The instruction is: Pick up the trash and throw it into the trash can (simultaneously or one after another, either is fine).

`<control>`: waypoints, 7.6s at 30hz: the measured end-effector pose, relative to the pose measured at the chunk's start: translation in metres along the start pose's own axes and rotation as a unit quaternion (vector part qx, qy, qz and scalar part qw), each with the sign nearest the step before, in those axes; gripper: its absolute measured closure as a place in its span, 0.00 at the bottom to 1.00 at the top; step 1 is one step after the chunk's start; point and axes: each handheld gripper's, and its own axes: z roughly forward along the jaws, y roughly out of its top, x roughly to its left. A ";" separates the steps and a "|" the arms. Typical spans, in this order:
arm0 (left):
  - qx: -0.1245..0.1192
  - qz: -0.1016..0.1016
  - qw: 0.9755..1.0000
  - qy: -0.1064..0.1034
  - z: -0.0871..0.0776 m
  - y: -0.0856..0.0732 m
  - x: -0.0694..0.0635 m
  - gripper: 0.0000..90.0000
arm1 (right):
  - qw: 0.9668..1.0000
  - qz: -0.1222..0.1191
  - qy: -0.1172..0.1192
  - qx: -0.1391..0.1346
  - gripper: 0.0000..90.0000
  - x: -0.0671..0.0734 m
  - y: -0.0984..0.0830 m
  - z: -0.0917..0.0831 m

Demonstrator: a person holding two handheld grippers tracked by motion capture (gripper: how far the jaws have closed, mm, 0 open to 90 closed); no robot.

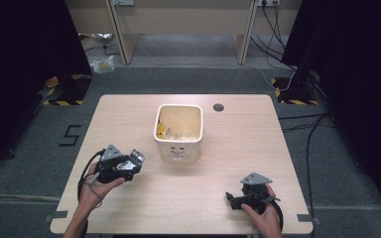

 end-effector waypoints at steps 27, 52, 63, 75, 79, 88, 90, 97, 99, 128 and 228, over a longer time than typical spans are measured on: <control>-0.035 0.001 0.999 -0.014 -0.020 0.047 0.014 0.37 | 1.000 0.000 0.000 -0.001 0.05 0.000 0.000 0.000; -0.051 0.037 0.998 -0.022 -0.022 0.100 0.001 0.37 | 1.000 0.000 0.000 -0.001 0.05 0.000 0.000 0.000; -0.050 0.049 0.997 -0.039 -0.015 0.119 -0.010 0.37 | 1.000 0.000 0.000 -0.001 0.05 0.000 0.000 0.000; -0.043 0.048 0.997 -0.046 0.006 0.142 -0.013 0.37 | 1.000 -0.001 0.000 -0.002 0.05 0.000 0.000 0.000; -0.040 0.046 0.997 -0.048 0.014 0.149 -0.014 0.37 | 1.000 -0.002 0.001 -0.002 0.05 0.000 0.000 0.000; -0.032 0.041 0.997 -0.052 0.029 0.158 -0.014 0.37 | 1.000 -0.002 0.002 -0.003 0.05 0.000 0.000 0.000; -0.030 0.039 0.997 -0.054 0.033 0.160 -0.014 0.37 | 1.000 -0.003 0.002 -0.003 0.05 0.000 0.000 0.000; -0.027 0.038 0.997 -0.057 0.044 0.165 -0.017 0.37 | 1.000 -0.003 0.003 -0.004 0.05 0.000 0.000 0.000; -0.026 0.038 0.997 -0.060 0.048 0.167 -0.018 0.37 | 1.000 -0.003 0.002 -0.003 0.05 0.000 0.000 0.000; 0.026 0.029 0.996 -0.082 0.100 0.174 -0.027 0.37 | 1.000 -0.004 0.004 -0.002 0.05 0.001 0.000 0.000; -0.053 -0.023 0.997 -0.052 -0.020 0.063 0.015 0.20 | 1.000 -0.006 0.005 -0.003 0.05 0.001 0.000 0.000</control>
